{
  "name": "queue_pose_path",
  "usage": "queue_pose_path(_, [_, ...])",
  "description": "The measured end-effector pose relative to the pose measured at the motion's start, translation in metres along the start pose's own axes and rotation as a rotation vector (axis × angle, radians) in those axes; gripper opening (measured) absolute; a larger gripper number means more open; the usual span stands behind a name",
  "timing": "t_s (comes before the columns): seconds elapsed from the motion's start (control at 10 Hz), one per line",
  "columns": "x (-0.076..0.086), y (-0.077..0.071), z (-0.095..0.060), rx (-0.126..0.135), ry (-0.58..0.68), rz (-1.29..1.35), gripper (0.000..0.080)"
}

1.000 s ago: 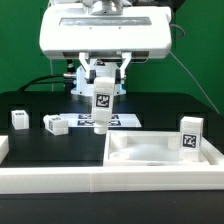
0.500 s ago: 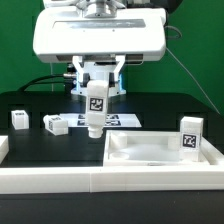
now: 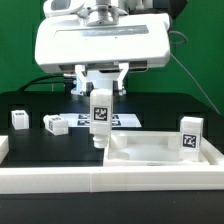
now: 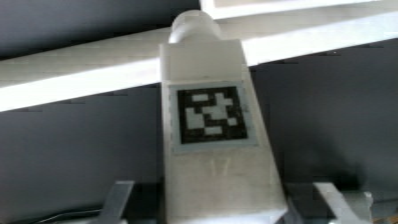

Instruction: Assemble square table

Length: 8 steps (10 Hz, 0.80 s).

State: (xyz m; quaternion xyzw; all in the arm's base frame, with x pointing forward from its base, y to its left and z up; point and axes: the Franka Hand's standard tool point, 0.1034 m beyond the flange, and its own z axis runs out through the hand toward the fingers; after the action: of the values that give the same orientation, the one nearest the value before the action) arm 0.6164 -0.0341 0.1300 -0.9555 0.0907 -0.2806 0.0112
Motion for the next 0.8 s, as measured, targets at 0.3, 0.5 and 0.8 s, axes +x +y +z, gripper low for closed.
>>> queue_pose_path(0.3, [-0.001, 0.001, 0.000, -0.001, -0.001, 0.001, 0.0291])
queue_pose_path(0.5, [-0.005, -0.002, 0.003, -0.003, 0.009, 0.001, 0.0291])
queue_pose_path(0.8, [-0.011, -0.022, 0.007, 0.015, 0.003, -0.005, 0.0291])
